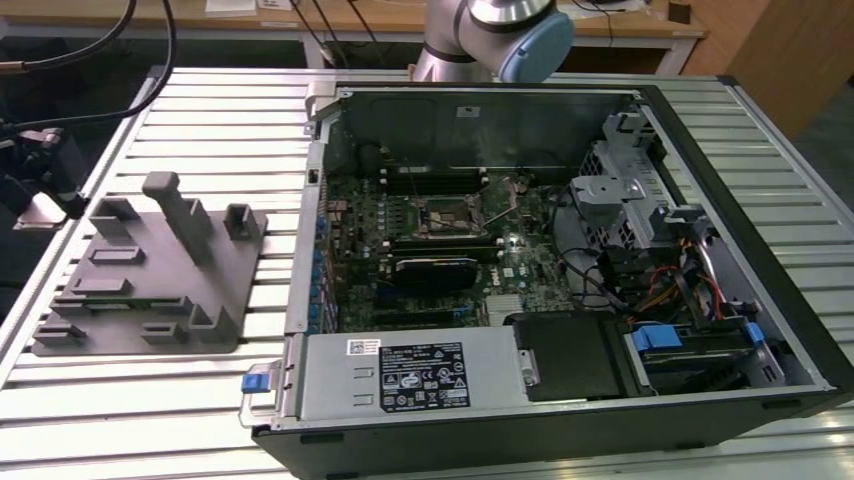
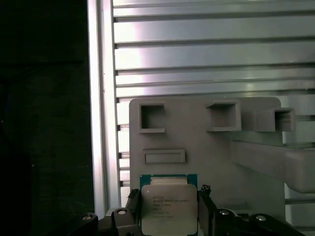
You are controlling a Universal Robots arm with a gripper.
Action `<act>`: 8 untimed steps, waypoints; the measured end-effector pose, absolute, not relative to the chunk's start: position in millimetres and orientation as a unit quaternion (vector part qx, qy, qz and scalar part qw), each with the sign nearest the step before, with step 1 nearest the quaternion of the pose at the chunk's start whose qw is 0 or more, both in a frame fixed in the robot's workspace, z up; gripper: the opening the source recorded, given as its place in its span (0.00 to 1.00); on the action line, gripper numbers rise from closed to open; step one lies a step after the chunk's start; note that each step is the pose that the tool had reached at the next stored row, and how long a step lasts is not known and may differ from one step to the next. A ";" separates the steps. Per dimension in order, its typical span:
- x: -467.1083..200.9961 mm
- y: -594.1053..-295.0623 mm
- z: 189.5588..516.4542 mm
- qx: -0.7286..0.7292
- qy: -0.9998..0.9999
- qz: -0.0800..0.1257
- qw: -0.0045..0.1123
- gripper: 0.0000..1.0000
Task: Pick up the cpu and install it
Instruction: 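Pick up the cpu and move it towards the insertion slot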
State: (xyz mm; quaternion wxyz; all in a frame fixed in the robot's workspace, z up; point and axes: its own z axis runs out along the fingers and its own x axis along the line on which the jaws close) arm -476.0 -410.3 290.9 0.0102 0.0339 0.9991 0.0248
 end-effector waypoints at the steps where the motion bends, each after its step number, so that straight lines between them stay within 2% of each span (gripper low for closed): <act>1: -476.0 -410.3 292.0 0.034 0.999 0.025 0.010 0.55; 8: -476.0 -410.3 302.1 0.034 0.999 0.025 0.010 0.55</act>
